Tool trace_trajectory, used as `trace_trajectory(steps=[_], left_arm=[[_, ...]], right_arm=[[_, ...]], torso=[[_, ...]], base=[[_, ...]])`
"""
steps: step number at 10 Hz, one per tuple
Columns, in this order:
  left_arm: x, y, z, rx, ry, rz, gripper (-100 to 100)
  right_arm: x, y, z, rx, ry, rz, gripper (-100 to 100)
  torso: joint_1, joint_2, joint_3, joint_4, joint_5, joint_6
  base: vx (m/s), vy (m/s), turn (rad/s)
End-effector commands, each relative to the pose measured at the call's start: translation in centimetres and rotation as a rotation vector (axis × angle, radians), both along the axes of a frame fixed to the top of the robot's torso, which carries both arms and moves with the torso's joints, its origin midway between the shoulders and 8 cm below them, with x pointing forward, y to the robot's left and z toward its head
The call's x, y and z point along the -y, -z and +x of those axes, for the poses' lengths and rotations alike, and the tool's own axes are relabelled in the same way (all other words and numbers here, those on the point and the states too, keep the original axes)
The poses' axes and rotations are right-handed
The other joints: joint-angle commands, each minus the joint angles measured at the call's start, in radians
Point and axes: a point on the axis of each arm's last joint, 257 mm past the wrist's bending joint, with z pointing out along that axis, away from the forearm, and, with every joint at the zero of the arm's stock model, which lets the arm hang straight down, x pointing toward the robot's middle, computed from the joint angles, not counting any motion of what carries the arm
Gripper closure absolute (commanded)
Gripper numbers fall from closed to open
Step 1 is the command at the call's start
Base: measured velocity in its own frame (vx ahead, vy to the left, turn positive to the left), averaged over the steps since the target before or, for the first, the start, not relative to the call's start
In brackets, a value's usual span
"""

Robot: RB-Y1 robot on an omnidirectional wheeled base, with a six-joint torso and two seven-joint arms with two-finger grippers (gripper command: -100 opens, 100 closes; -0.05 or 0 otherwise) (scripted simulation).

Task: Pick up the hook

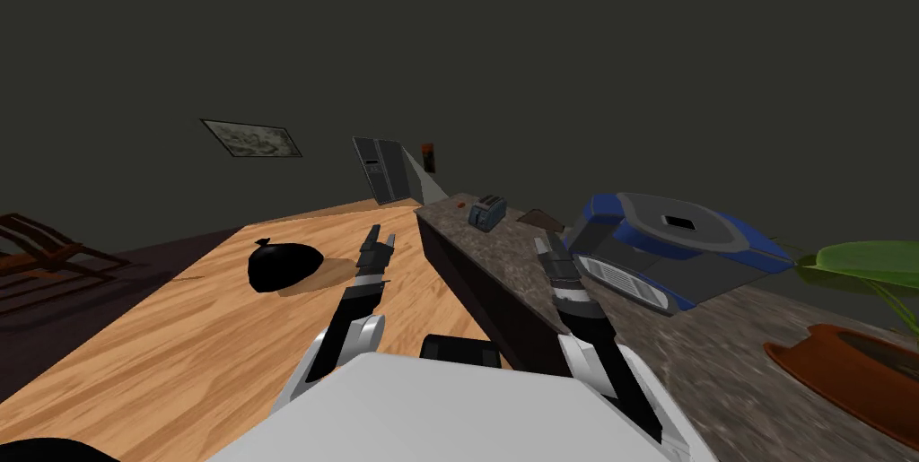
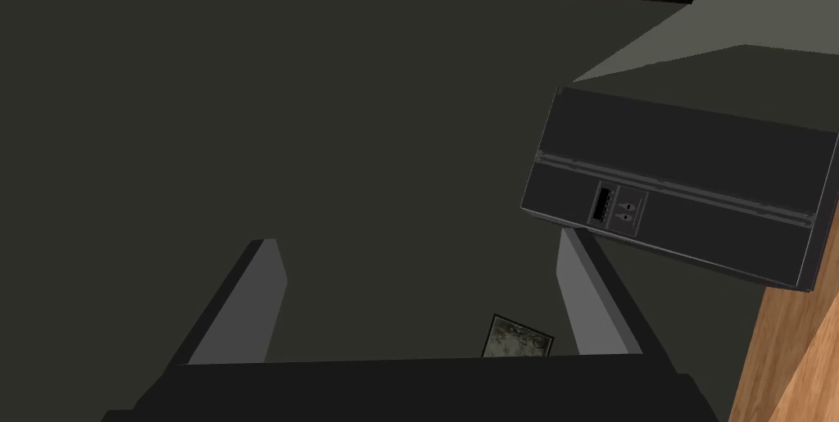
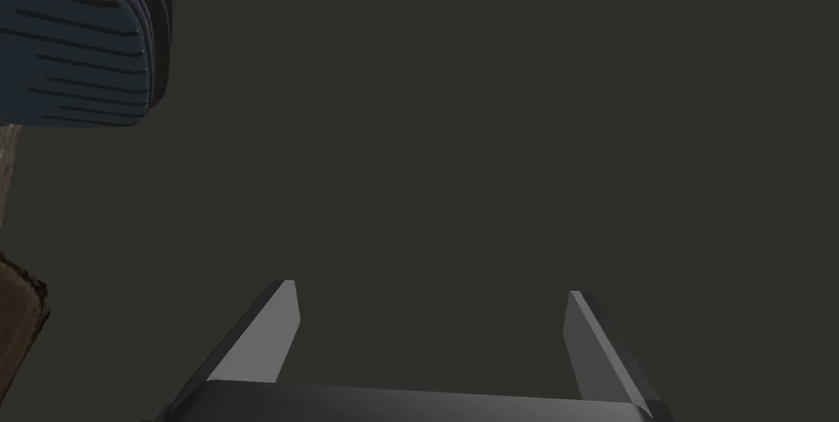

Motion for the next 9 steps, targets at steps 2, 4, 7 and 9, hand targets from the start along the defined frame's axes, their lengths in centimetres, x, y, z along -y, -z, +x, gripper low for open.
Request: trace_trajectory(steps=[2,4,7,9], left_arm=[[0.0,0.0,0.0,0.0,0.0,0.0,0],[0.0,0.0,0.0,0.0,0.0,0.0,0],[0.0,0.0,0.0,0.0,0.0,0.0,0],[0.0,0.0,0.0,0.0,0.0,0.0,0]], right_arm=[[-0.1,2.9,0.9,-0.062,-0.008,-0.122,-100],[0.0,5.5,1.7,-0.114,-0.015,-0.229,-100],[0.3,8.0,2.3,-0.163,-0.027,-0.342,-100],[0.6,9.3,2.6,-0.187,-0.034,-0.405,-100]], torso=[[-0.001,0.0,0.0,0.0,0.0,0.0],[0.0,0.001,0.0,0.0,0.0,0.0],[0.002,-0.003,-0.001,0.0,0.0,0.0],[0.002,-0.003,-0.001,0.0,0.0,0.001]], base=[[-0.085,-0.131,0.208],[-0.12,-0.108,0.236],[-0.066,-0.08,0.166],[-0.064,-0.073,0.126]])
